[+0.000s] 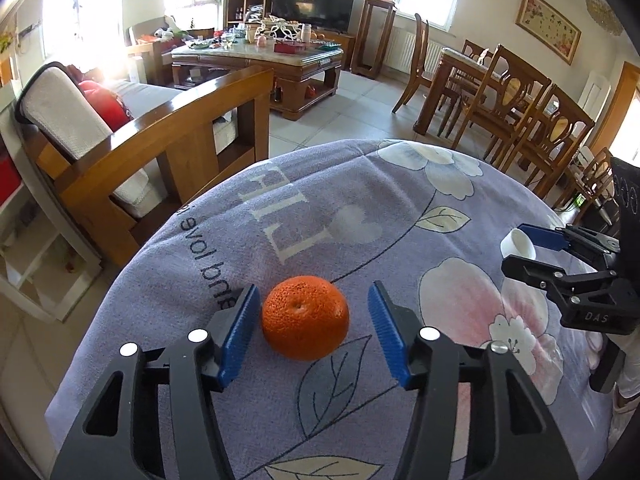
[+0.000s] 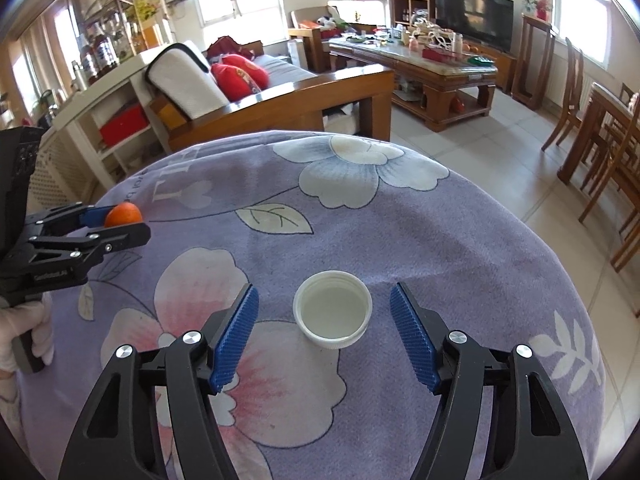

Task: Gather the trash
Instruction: 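Grasp the orange with the left tool while the right tool grasps the white cap, then carry the orange and white cap over the black bin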

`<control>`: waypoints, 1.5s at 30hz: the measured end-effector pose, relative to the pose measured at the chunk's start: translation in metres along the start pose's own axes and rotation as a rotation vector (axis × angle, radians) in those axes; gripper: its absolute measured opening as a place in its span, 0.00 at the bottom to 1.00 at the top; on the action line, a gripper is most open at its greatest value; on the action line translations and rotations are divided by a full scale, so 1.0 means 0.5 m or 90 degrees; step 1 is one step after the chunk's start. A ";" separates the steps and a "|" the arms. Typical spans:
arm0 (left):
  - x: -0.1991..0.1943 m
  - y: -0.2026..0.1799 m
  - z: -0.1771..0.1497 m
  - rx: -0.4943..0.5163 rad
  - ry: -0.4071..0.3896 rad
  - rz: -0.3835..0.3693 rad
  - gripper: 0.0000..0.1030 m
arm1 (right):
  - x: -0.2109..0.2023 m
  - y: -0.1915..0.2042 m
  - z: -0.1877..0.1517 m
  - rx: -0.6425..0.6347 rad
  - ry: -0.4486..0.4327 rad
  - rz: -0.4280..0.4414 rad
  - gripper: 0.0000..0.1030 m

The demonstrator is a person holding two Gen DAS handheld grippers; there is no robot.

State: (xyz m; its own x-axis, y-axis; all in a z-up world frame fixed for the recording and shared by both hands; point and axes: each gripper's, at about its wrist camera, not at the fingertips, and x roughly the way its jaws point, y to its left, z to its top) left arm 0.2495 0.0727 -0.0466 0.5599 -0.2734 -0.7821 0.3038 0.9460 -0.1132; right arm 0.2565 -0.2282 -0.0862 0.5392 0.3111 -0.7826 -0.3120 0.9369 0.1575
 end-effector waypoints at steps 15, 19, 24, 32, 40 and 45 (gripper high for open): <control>-0.001 0.008 0.011 0.013 -0.004 -0.008 0.35 | -0.039 -0.012 -0.008 0.032 -0.014 0.036 0.36; -0.021 0.000 0.007 0.012 -0.015 -0.031 0.35 | -0.099 -0.004 -0.019 0.026 -0.040 0.043 0.36; -0.101 -0.073 0.004 0.051 -0.058 -0.066 0.35 | -0.192 -0.002 -0.057 0.029 -0.074 0.060 0.36; -0.201 -0.243 -0.032 0.128 -0.101 -0.125 0.35 | -0.347 -0.013 -0.150 0.051 -0.124 0.063 0.36; -0.232 -0.402 -0.078 0.175 -0.109 -0.174 0.35 | -0.491 -0.085 -0.282 0.086 -0.156 0.027 0.36; -0.235 -0.507 -0.108 0.207 -0.106 -0.209 0.35 | -0.570 -0.149 -0.380 0.129 -0.174 -0.005 0.36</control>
State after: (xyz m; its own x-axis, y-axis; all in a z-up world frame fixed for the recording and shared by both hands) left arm 0.0651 -0.1255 0.0410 0.5024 -0.5974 -0.6250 0.6946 0.7093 -0.1196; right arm -0.0222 -0.4169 0.0107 0.7390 0.3093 -0.5985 -0.1599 0.9435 0.2901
